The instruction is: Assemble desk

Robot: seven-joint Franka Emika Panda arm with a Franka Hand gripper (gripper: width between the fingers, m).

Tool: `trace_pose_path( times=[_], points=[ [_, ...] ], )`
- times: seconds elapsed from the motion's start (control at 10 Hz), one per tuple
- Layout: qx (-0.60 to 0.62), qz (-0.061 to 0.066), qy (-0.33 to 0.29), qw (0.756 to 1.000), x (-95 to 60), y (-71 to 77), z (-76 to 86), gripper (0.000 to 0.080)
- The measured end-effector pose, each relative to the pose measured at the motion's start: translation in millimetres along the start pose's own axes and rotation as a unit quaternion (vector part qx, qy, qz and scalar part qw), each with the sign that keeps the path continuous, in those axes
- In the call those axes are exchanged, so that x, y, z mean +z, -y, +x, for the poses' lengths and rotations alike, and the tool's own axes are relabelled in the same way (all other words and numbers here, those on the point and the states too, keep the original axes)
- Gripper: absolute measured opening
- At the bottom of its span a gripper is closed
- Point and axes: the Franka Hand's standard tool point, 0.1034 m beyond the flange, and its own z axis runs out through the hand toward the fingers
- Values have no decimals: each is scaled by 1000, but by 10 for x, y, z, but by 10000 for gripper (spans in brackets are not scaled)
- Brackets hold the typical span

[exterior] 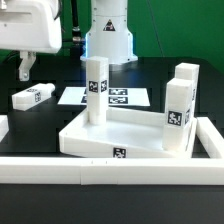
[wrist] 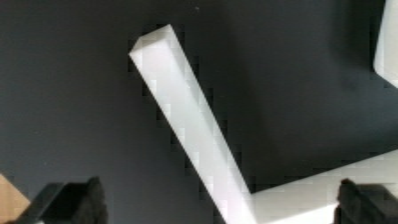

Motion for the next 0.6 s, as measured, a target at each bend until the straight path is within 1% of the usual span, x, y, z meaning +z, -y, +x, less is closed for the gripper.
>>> trace_pose_path(
  times=[0.1,0.2,0.3,0.4,0.5,0.6],
  points=[
    [7,-9,3,1000,76,-101,-146,649],
    [7,-10,16,1000,139,-99,-280,649],
    [7,-8,11,1000,107,-79,-204,649],
    [10,3,38,999,121,-39,-249,649],
    [11,16,89,996,123,5,-294,649],
    [13,21,124,992,123,-2,-269,649]
  ],
)
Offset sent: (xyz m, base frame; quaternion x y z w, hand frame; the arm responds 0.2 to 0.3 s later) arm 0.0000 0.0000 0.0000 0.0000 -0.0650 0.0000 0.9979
